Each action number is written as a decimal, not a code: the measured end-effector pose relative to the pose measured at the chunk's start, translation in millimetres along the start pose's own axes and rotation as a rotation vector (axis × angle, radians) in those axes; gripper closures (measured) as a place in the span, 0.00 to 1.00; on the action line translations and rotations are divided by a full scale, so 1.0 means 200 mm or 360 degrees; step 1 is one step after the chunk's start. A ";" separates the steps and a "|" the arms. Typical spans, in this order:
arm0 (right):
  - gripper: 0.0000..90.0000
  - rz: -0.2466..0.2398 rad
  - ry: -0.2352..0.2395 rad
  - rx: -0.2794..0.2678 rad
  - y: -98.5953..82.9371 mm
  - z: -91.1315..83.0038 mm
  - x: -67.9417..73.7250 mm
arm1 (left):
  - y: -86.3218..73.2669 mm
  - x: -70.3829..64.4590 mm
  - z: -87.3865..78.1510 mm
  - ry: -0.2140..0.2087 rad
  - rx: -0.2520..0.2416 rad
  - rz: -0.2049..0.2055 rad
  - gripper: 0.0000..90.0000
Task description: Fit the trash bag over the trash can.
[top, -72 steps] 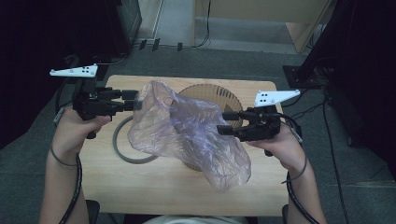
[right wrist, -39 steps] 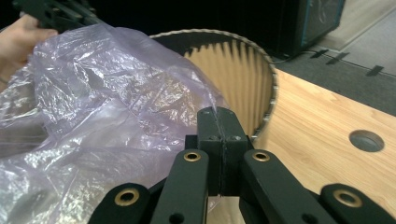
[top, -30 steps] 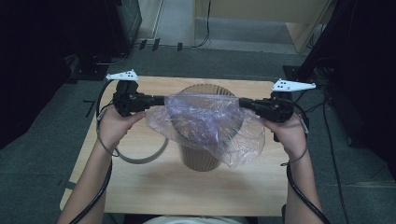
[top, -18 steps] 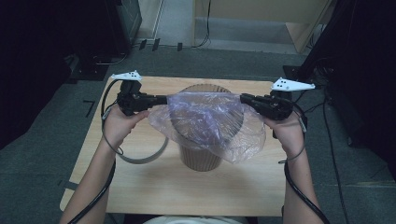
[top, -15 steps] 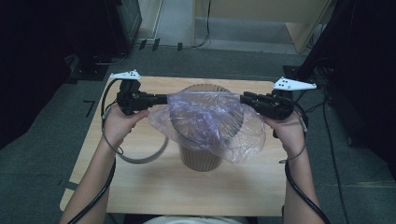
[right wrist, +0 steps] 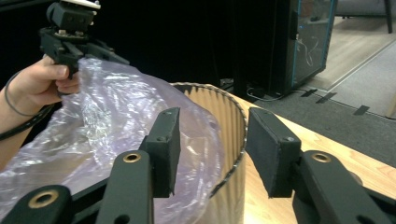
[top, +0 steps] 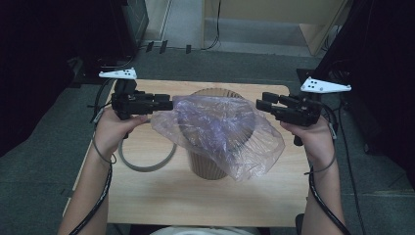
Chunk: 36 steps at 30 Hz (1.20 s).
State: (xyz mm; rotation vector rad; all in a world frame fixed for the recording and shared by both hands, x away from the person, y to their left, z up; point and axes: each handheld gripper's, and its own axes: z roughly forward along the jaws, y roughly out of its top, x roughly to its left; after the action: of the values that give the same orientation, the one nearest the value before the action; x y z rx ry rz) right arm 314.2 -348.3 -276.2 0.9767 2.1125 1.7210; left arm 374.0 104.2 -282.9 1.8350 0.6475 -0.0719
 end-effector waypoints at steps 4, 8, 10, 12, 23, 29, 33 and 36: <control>0.58 -0.0026 0.0051 0.0039 0.01 -0.02 0.04 | 0.02 -0.04 -0.03 -0.0020 -0.0026 0.0024 0.54; 0.57 -0.0042 0.0083 0.0063 0.02 -0.03 0.09 | 0.03 -0.08 -0.03 -0.0054 -0.0030 0.0064 0.53; 0.55 -0.0038 0.0101 0.0081 0.02 -0.03 0.11 | 0.03 -0.09 -0.01 -0.0062 -0.0012 0.0071 0.51; 0.53 -0.0048 0.0105 0.0110 0.01 -0.01 0.12 | 0.03 -0.10 0.02 -0.0063 0.0011 0.0084 0.51; 0.62 -0.0181 -0.0041 0.0289 -0.06 0.12 0.09 | 0.01 -0.08 0.12 0.0090 0.0035 0.0126 0.71; 0.92 -0.0115 -0.0071 0.0296 -0.05 0.13 0.05 | 0.02 -0.03 0.12 0.0047 0.0040 0.0024 0.91; 1.00 -0.0132 -0.0106 0.0282 -0.04 0.16 0.04 | 0.03 0.01 0.14 0.0063 0.0040 -0.0010 0.99; 1.00 -0.0131 -0.0138 0.0258 -0.03 0.18 0.01 | 0.04 0.05 0.16 0.0081 0.0023 -0.0041 1.00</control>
State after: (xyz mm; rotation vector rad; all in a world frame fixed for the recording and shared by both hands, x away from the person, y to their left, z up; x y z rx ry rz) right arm 331.8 -320.7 -290.8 0.9735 2.2303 1.4607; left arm 394.4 78.8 -292.1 1.8473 0.7079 -0.0468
